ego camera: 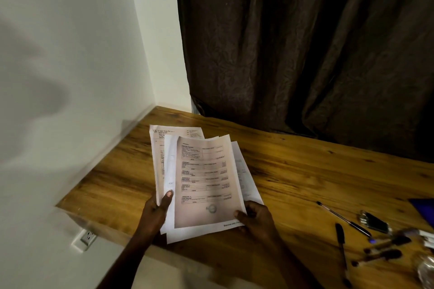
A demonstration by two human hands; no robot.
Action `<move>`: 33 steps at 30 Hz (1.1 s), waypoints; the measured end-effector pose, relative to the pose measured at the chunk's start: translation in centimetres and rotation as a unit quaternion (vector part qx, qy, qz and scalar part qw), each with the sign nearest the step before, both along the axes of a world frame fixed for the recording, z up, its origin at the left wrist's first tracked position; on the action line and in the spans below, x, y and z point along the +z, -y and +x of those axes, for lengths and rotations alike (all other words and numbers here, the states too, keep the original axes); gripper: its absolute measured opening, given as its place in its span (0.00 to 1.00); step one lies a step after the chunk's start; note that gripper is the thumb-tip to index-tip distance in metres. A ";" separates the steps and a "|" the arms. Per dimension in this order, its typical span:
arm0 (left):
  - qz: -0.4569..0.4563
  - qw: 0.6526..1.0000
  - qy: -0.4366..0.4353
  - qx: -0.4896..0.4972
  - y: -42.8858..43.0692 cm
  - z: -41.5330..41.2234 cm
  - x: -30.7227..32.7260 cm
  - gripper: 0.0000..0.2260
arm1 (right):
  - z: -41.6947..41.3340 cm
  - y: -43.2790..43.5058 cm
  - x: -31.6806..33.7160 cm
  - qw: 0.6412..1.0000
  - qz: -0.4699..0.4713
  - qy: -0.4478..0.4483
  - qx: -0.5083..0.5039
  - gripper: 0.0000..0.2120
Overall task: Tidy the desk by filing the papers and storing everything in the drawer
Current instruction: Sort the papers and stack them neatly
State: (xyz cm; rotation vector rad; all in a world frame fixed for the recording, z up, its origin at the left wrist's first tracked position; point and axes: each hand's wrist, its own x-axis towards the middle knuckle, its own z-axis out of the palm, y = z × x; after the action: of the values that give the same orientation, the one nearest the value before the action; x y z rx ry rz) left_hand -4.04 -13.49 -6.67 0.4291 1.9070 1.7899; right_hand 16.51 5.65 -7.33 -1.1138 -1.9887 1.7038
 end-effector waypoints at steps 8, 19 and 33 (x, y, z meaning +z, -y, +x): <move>-0.031 0.999 -0.011 -0.008 -0.2 -0.1 0.1 0.16 | -0.3 0.5 0.9 0.999 0.012 0.025 -0.016 0.11; -0.032 0.999 0.001 -0.005 0.1 -0.7 -0.6 0.12 | 0.4 -0.5 1.3 0.997 -0.050 0.008 0.055 0.09; -0.011 0.998 0.049 0.035 -0.1 -1.1 -0.9 0.10 | -0.4 0.0 0.6 0.999 0.002 -0.031 -0.040 0.07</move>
State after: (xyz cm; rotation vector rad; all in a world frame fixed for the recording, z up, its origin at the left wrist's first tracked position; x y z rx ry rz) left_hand -5.12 -13.43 -7.57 0.2665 1.8932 1.7980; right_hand 16.14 5.67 -6.69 -1.1090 -1.8842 1.6722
